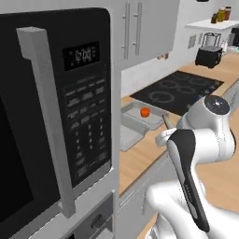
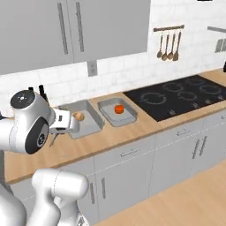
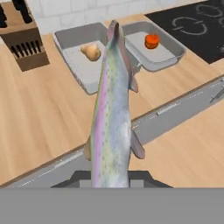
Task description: Place one squash and one fish in each tupperware on the nearby counter, to pack two identical lunches.
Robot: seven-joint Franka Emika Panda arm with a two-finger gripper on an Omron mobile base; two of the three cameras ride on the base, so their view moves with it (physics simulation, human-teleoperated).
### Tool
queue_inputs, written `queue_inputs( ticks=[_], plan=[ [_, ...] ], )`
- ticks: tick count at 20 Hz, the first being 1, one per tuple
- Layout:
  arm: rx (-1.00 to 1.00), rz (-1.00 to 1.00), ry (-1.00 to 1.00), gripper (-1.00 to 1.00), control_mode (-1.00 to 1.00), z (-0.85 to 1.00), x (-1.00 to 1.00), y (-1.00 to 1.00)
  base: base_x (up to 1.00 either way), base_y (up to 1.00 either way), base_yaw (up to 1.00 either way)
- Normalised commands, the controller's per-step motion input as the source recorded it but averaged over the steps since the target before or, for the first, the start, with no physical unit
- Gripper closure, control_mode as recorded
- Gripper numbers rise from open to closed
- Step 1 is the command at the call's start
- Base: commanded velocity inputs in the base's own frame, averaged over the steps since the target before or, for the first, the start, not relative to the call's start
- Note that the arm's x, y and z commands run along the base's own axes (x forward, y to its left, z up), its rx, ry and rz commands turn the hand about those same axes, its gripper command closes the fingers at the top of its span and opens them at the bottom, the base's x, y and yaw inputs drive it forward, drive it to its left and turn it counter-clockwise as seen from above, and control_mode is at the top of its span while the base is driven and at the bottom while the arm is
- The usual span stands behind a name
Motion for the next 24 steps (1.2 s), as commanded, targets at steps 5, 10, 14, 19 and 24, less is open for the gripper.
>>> queue_inputs(
  ticks=[5, 10, 14, 19, 24],
  plan=[
    [0.00, 0.00, 0.00, 1.00, 1.00, 0.00, 0.00, 0.00, 1.00, -0.06, 0.49],
    [0.00, 0.00, 0.00, 1.00, 1.00, 0.00, 0.00, 0.00, 1.00, -0.46, 0.47],
    [0.00, 0.00, 0.00, 1.00, 1.00, 0.00, 0.00, 0.00, 1.00, -0.47, 0.56],
    [0.00, 0.00, 0.00, 1.00, 1.00, 0.00, 0.00, 0.00, 0.91, -0.31, 0.43],
    [-0.01, 0.08, 0.12, 1.00, -1.00, -0.35, 0.34, -0.10, 0.11, -0.02, 0.04]
  ],
)
